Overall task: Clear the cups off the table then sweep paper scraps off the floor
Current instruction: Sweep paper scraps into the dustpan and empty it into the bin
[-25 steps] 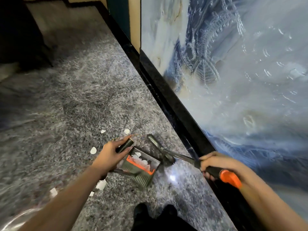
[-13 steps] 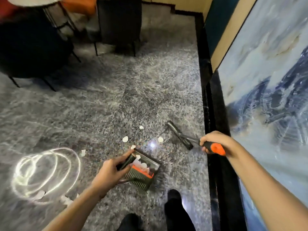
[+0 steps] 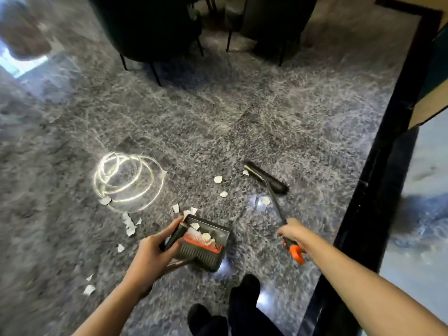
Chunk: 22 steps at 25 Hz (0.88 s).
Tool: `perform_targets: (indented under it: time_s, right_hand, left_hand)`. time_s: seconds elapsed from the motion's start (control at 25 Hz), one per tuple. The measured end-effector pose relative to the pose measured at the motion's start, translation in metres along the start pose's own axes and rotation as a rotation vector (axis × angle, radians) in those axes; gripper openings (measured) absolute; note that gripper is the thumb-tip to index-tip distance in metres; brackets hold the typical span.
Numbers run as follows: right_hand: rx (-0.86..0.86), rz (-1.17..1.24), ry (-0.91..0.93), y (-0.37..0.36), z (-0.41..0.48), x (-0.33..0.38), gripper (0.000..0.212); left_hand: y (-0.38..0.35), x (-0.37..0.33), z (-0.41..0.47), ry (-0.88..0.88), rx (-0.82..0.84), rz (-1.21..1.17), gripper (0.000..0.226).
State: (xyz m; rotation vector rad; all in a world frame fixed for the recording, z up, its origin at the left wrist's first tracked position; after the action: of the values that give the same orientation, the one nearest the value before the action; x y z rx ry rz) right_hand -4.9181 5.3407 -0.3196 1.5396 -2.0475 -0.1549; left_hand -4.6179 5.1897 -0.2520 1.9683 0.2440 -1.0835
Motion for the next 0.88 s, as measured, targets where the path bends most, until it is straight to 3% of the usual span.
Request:
perform_targets:
  time_s: [0.16,0.24,0.36,0.6,0.72,0.88]
  right_hand:
    - [-0.008,-0.007,0.033,-0.033,-0.013,-0.001,0.017]
    - [0.063,0.064,0.005,-0.050,-0.028,0.003,0.014]
    - [0.186,0.210,-0.032,-0.062,-0.047,0.014,0.030]
    - [0.377,0.446,-0.149,-0.032,-0.062,0.041,0.034]
    - [0.371,0.404,-0.123,-0.024,-0.068,0.045,0.030]
    - [0.191,0.091,0.115,-0.049,-0.072,0.048,0.027]
  left_hand:
    - [0.009,0.015,-0.028,0.028,-0.051,-0.035,0.052]
    - [0.015,0.024,-0.040,0.048,-0.085,-0.013,0.053]
    - [0.023,0.038,-0.055,0.070,-0.089,-0.021,0.055]
    - [0.038,0.055,-0.082,0.085,-0.170,-0.053,0.057]
    - [0.048,0.061,-0.090,0.107,-0.195,-0.104,0.055]
    - [0.062,0.068,-0.102,0.105,-0.227,-0.141,0.053]
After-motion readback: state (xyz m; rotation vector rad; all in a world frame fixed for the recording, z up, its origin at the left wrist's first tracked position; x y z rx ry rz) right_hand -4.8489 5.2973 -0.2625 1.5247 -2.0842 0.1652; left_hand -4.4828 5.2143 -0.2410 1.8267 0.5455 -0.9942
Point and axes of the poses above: each hand's wrist, its own z-axis towards the middle knuckle, its own y-axis out of the back of the hand, x = y × z, the point moved 1 cm from there along z, towards the middle knuckle, and after that the axes turned 3 degrees about y, right-handed, at the moved point
